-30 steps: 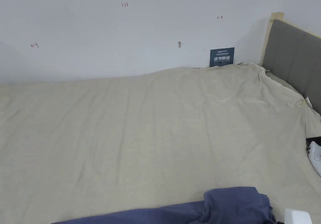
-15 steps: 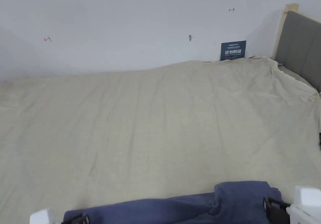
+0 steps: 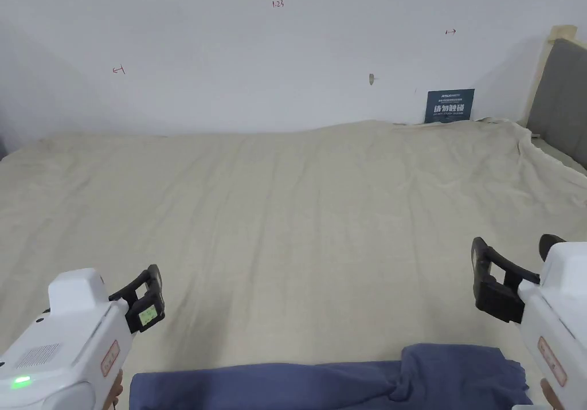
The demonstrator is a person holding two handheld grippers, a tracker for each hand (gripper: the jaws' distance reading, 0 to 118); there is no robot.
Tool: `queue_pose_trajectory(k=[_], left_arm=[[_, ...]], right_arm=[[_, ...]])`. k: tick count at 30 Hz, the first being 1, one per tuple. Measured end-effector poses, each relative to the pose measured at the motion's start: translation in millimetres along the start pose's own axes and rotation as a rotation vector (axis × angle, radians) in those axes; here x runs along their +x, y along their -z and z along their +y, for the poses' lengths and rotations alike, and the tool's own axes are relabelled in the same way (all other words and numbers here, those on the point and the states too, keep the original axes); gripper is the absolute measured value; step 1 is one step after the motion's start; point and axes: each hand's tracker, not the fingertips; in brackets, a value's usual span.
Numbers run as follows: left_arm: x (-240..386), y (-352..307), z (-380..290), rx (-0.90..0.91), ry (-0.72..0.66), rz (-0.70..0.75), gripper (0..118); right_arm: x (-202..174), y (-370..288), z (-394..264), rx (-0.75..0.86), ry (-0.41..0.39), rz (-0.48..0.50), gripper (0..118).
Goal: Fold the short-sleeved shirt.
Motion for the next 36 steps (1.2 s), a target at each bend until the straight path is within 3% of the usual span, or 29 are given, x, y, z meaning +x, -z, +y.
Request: queue_pose_trajectory(k=[1,2,4,12,18,25,36], left_arm=[[2,-3,0,0.023,0.006,-0.021,61],[3,-6,0,0.037,0.009,-0.035,45],[5,-8,0,0.049,0.006,-0.078,0],[8,-9,3,0.017,0.048,-0.13,0],[-6,-2,5,-0.056,0.002,-0.171,0],[-59,35,-9,-0.291,-0.287,-0.339,0],[-129,80,-86,-0.641,-0.364,-0.334,2]], right_arm=[[-3,-1,0,0.011,-0.005,0.003,57],[-5,-2,0,0.02,-0.008,0.005,41],[-10,-1,0,0.027,-0.018,0.0,0],[-13,3,0,0.021,0.004,0.03,0],[-13,5,-1,0.01,0.01,0.039,0],[-10,6,-1,-0.014,0.008,0.043,0],[-11,16,-12,-0.072,0.009,0.027,0]])
